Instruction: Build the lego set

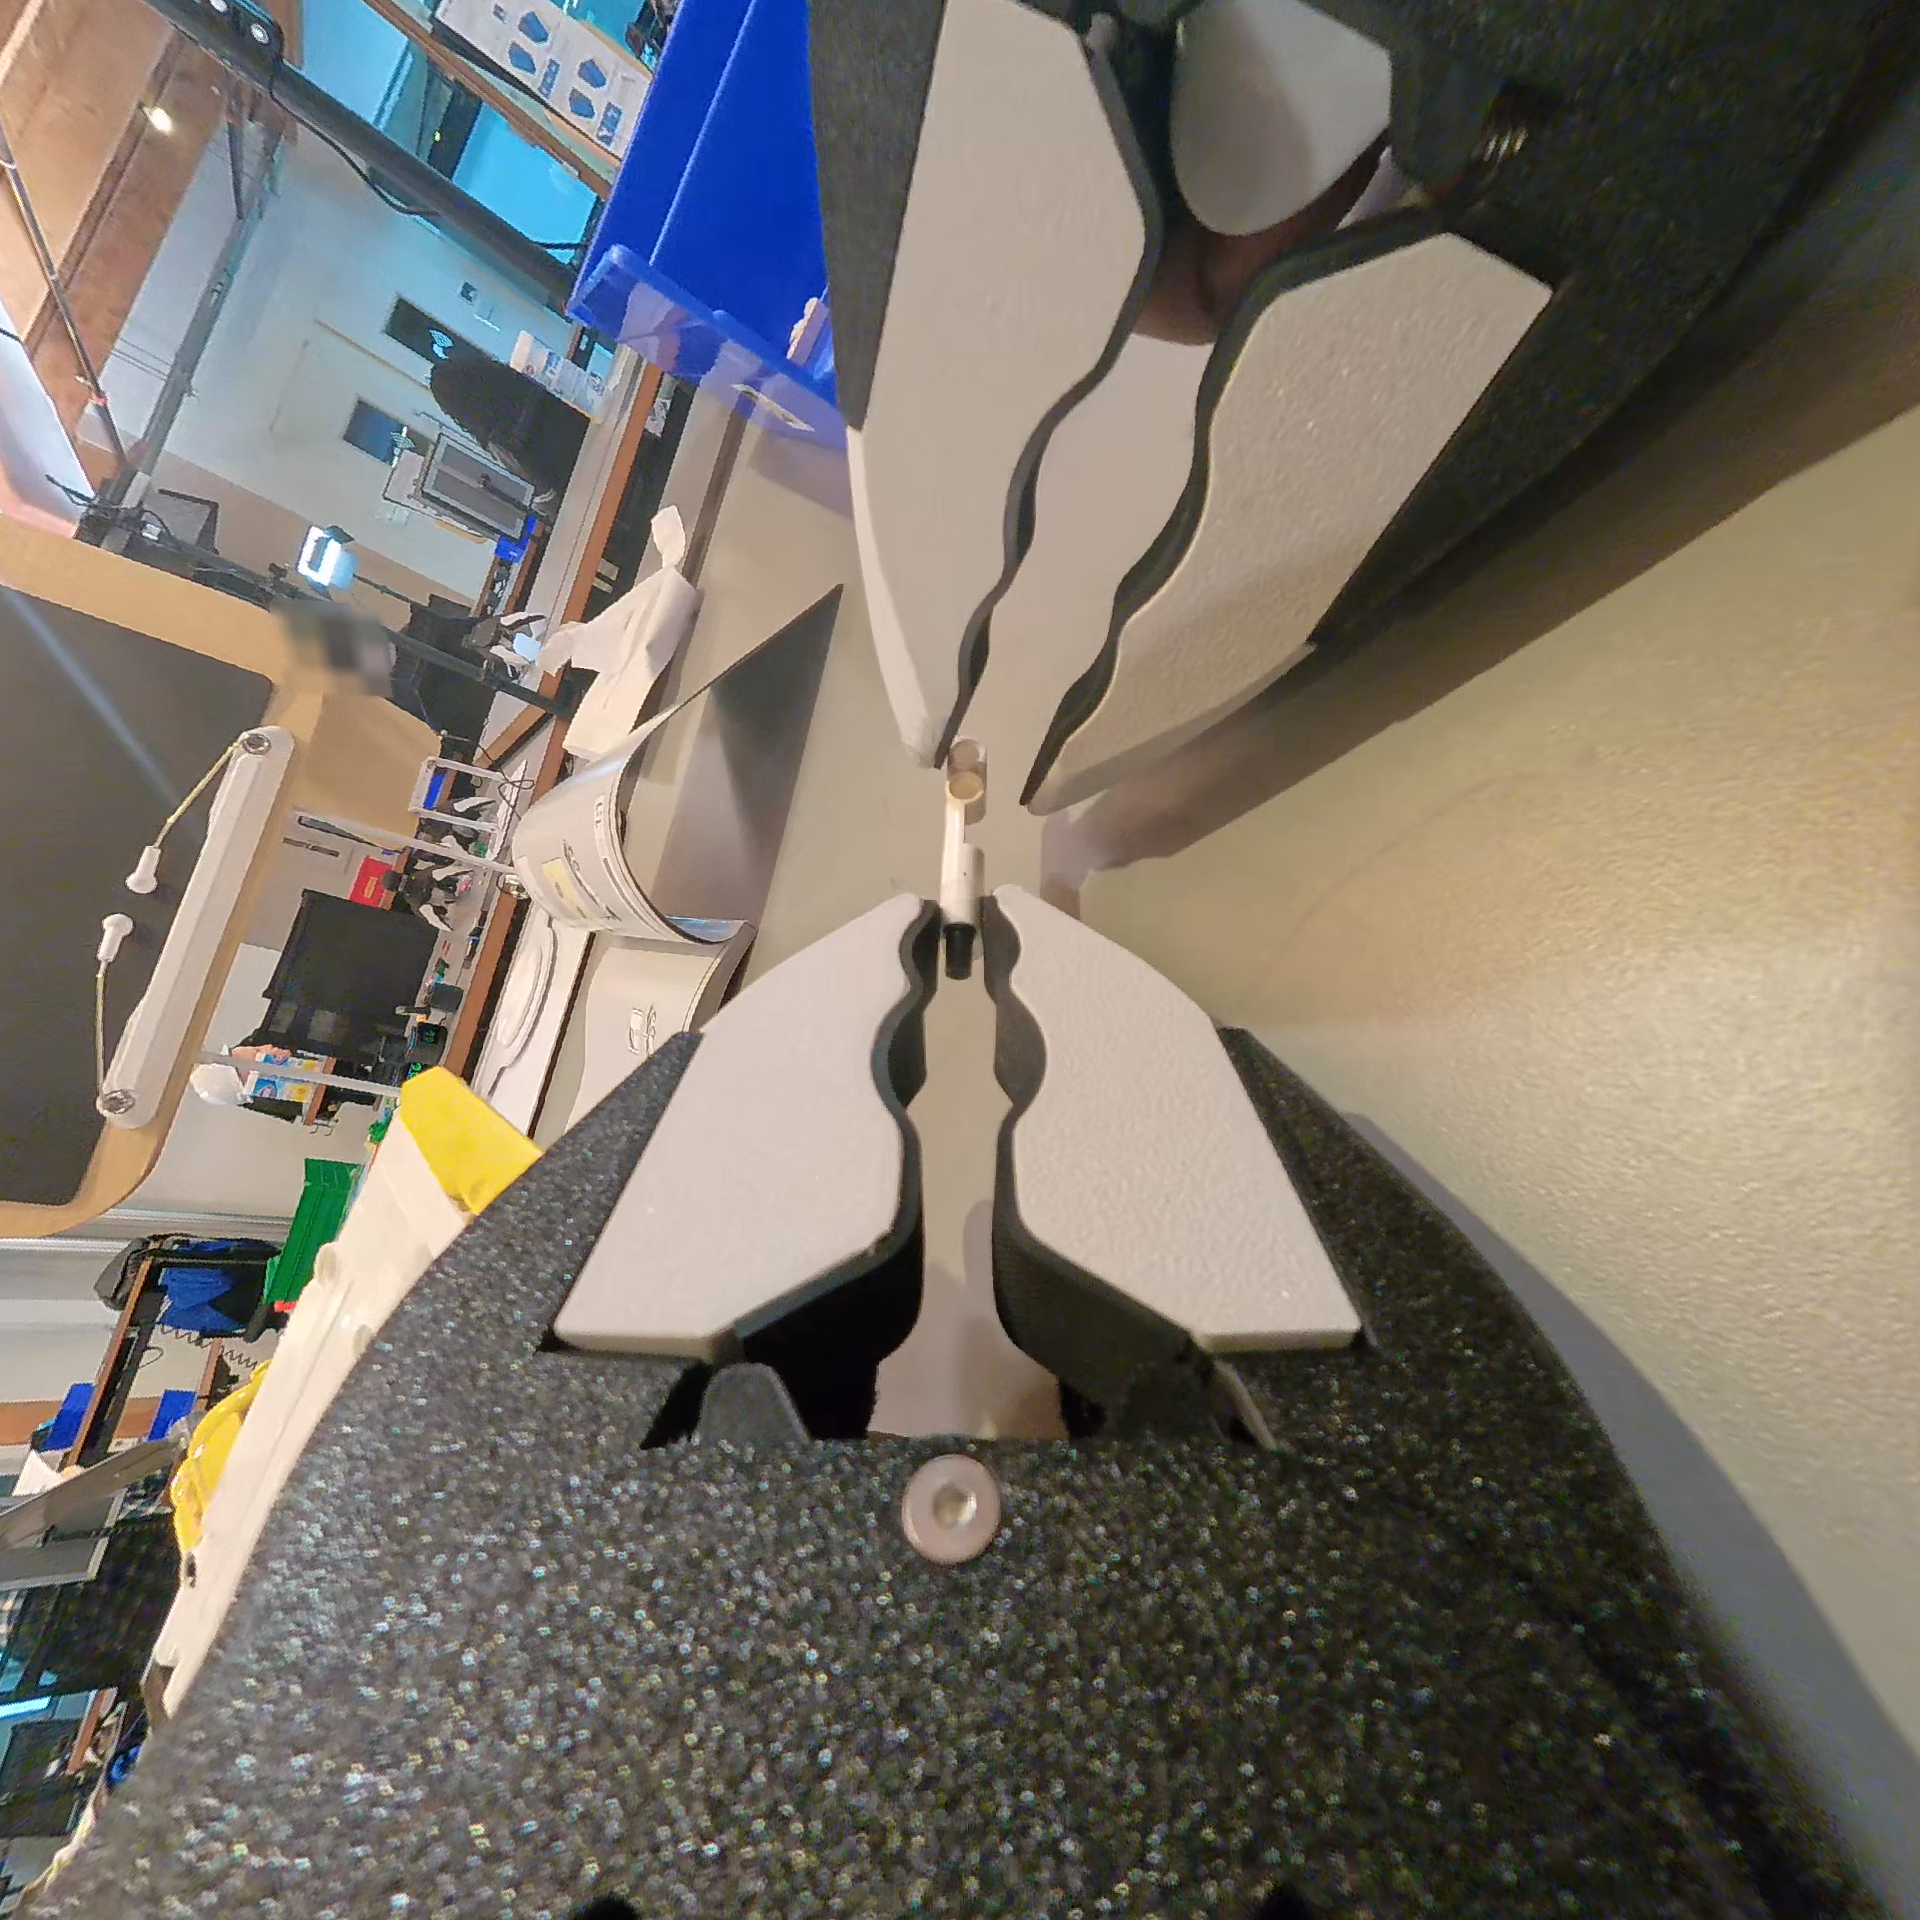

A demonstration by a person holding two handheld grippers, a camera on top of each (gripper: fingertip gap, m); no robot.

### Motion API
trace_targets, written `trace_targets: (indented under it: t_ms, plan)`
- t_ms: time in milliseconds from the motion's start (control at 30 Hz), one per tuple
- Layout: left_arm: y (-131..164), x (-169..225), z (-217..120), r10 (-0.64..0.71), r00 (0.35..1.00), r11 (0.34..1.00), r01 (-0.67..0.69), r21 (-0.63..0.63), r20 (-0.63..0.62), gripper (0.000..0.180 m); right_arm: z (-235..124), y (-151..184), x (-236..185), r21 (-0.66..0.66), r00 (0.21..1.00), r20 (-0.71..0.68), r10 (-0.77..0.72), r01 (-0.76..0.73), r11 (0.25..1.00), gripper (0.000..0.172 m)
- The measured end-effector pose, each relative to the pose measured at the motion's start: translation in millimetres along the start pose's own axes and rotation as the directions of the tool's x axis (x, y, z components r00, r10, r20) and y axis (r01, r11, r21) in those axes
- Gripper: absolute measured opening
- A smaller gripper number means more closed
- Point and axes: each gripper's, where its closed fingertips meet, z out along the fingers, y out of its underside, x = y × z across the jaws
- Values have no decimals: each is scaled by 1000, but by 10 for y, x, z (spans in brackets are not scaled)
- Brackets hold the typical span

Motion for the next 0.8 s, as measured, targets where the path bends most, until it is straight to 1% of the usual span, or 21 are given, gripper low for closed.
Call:
trace_targets:
  t_ms: [167,300,367,433,467,567,600,633,667,700,733,767,800]
  plan:
    - [0,-1,4,0,1000,1000,0,-1,2,8,-6,5,17,0,1000,-2,3,-3,1000,16]
    - [1,-7,4,-1,1000,1000,1,-1,5,8,-73,26,179,19,999,-46,-18,19,1000,16]
    - [-2,-11,4,8,1000,1000,-8,-1,13,8,-183,101,357,-3,986,-125,-108,108,994,16]
    - [-7,-11,-1,17,1000,1000,-18,3,19,8,-354,258,606,-76,945,-224,-237,225,971,15]
    - [-6,-9,-2,18,1000,1000,-18,2,19,8,-449,348,725,-108,929,-245,-279,260,960,13]
    - [-9,-5,-3,15,1000,1000,-15,3,13,8,-751,662,1181,-185,917,-251,-310,269,945,11]
    - [-11,-3,-5,15,1000,1000,-15,5,11,8,-834,776,1338,-197,924,-233,-304,262,945,11]
    - [-15,2,-7,14,1000,1000,-14,6,8,8,-879,918,1451,-204,943,-183,-276,238,950,11]
    - [-20,7,-9,15,1000,1000,-15,8,7,8,-880,1088,1488,-208,972,-91,-216,194,959,11]
    - [-24,12,-12,16,1000,1000,-16,9,5,8,-847,1268,1448,-211,991,35,-131,135,968,11]
    - [-28,17,-14,15,1000,1000,-15,11,2,8,-801,1433,1366,-214,985,165,-47,82,973,11]
    - [-33,22,-17,14,1000,1000,-14,12,0,8,-743,1583,1288,-219,962,272,11,51,975,11]
    - [-35,25,-21,15,1000,1000,-15,14,0,8,-672,1735,1230,-232,936,350,41,44,972,11]
